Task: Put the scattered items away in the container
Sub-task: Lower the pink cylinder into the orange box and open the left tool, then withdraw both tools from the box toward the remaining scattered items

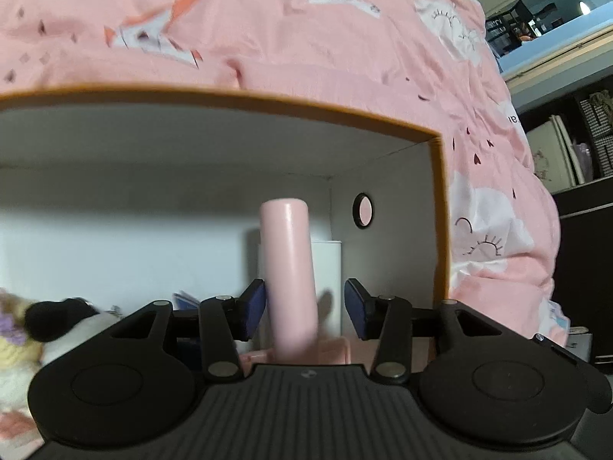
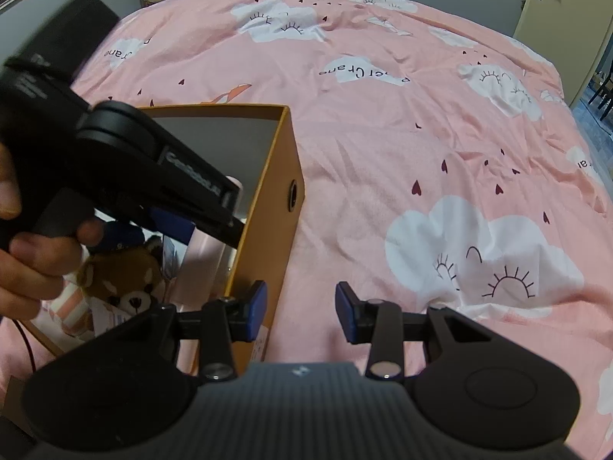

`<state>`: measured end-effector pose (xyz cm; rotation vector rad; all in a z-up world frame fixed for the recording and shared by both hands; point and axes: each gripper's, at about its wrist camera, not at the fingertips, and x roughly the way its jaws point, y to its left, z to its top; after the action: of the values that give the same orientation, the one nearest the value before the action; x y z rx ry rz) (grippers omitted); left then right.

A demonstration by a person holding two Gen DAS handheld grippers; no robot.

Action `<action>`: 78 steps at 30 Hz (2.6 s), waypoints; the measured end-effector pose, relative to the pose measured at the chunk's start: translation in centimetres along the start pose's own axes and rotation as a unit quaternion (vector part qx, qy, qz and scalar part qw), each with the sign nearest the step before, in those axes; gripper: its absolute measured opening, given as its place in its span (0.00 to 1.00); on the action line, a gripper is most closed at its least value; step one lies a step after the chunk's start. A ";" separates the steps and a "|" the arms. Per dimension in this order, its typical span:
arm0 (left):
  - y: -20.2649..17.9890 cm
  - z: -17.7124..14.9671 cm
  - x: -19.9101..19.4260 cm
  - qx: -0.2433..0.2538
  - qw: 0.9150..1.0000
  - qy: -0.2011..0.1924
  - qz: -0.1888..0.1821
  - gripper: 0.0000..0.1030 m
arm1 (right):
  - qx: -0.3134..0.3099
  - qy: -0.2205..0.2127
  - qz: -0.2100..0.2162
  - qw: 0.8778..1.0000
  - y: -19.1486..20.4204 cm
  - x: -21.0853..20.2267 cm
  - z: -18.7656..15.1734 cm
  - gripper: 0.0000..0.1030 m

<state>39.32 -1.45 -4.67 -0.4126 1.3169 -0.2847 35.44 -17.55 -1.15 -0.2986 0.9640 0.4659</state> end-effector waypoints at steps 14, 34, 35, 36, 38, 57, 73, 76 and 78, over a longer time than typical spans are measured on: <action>-2.5 -2.9 -1.6 0.053 0.998 0.012 0.025 0.35 | 0.004 -0.008 0.004 1.000 0.5 -1.6 -1.2 0.41; -5.8 -7.6 -9.0 0.140 0.980 -0.092 0.105 0.39 | 0.008 -0.032 0.020 0.999 1.3 -5.6 -2.8 0.41; -5.9 -8.2 -9.9 0.144 0.978 -0.100 0.108 0.39 | 0.009 -0.035 0.024 0.999 1.5 -6.0 -2.9 0.41; -6.0 -8.8 -10.6 0.150 0.976 -0.109 0.111 0.39 | 0.009 -0.039 0.028 0.999 1.8 -6.6 -3.1 0.41; -6.1 -10.3 -12.3 0.164 0.972 -0.123 0.115 0.39 | 0.005 -0.050 0.036 0.998 2.3 -7.7 -3.5 0.41; 2.0 -25.4 -21.0 0.180 0.950 -0.160 0.199 0.57 | -0.023 -0.101 0.129 0.986 9.6 -13.1 -12.8 0.49; 9.7 -32.1 -15.2 0.021 0.982 -0.064 0.178 0.65 | 0.086 0.080 0.175 0.977 9.5 -5.2 -20.1 0.50; 10.3 -32.0 -14.6 0.006 0.984 -0.046 0.174 0.65 | 0.107 0.094 0.192 0.971 8.9 -4.5 -20.4 0.54; 10.8 -32.0 -14.2 -0.009 0.987 -0.034 0.156 0.68 | 0.120 0.102 0.198 0.967 8.8 -3.9 -20.2 0.56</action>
<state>4.59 10.12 -3.31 -0.2239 1.2957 0.0040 14.71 -19.85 -9.17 0.0723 1.2765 0.6846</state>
